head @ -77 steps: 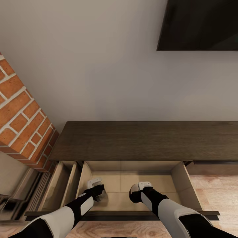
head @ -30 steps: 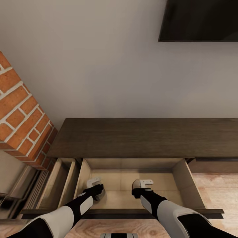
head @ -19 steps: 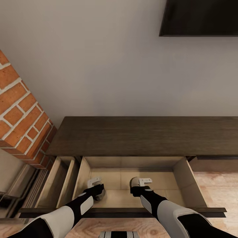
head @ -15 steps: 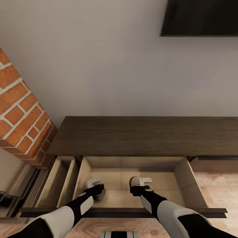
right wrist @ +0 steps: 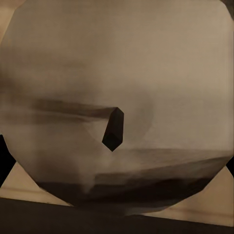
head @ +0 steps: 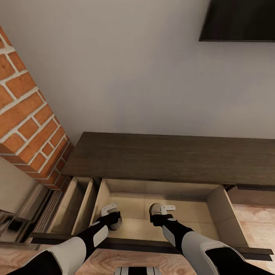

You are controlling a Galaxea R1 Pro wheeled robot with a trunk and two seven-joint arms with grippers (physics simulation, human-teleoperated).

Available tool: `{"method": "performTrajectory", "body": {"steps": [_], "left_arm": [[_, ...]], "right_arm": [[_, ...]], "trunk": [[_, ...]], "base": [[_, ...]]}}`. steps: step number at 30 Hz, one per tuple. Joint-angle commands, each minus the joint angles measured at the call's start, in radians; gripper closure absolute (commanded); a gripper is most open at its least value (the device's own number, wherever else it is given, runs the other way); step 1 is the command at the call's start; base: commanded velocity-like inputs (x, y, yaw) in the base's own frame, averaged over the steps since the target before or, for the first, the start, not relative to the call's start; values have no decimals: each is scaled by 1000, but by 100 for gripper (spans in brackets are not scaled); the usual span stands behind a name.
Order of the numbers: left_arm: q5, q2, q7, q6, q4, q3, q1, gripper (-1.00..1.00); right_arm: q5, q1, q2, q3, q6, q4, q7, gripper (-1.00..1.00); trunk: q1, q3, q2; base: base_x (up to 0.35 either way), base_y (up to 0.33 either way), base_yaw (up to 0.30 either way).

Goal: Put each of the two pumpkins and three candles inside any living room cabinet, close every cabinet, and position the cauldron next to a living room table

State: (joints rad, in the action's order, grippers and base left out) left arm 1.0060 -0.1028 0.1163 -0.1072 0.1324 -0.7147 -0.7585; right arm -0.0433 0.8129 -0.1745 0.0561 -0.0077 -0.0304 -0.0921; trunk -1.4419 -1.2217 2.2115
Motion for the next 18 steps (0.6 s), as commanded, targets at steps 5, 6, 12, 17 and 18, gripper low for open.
{"method": "performTrajectory", "body": {"steps": [5, 6, 12, 17, 18], "left_arm": [[2, 0, 0, 0, -2, 0, 7, 100], [2, -1, 0, 0, -2, 0, 7, 100], [2, -2, -1, 0, -2, 0, 7, 100], [2, 0, -1, 0, -1, 0, 7, 100], [2, 0, -1, 0, -1, 0, 7, 100]], "right_arm": [[0, 0, 0, 1, 0, 0, 0, 100], [0, 0, 0, 1, 0, 0, 0, 100], [0, 0, 0, 1, 0, 0, 0, 100], [0, 0, 0, 1, 0, 0, 0, 100], [0, 0, 0, 1, 0, 0, 0, 100]], "trunk": [[-19, -16, 35], [-23, -19, 42], [-31, -25, 56], [-31, -25, 56], [-31, -25, 56]], "base": [[0, 0, 0], [0, 0, 0], [0, 0, 0], [0, 0, 0], [0, 0, 0]]}}
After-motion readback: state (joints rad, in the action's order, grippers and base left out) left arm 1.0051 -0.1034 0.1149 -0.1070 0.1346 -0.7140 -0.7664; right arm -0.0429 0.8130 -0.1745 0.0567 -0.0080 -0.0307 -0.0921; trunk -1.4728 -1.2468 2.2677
